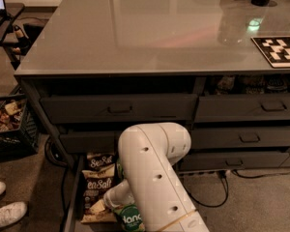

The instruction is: Pick brown chip bag from bottom drawer and place on counter

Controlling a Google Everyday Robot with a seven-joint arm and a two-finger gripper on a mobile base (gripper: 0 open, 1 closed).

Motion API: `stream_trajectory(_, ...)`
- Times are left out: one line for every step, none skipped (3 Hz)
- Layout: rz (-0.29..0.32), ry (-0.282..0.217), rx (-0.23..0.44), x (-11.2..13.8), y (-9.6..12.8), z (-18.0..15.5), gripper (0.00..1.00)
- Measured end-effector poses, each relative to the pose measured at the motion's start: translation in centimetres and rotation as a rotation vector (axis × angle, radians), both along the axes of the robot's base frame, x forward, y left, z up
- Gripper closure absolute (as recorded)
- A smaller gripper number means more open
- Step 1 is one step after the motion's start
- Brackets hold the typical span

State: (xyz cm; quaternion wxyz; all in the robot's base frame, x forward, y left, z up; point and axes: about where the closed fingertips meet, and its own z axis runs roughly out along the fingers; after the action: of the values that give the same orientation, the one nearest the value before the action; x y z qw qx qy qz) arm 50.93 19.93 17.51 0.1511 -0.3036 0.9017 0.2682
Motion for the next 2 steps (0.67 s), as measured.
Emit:
stream_trajectory(0.013,0.006,-0.022,0.7,0.5,-0.9,0.20)
stream_trajectory(0.019,0.031,-0.064,1.6,1.0,-3.1,0.21)
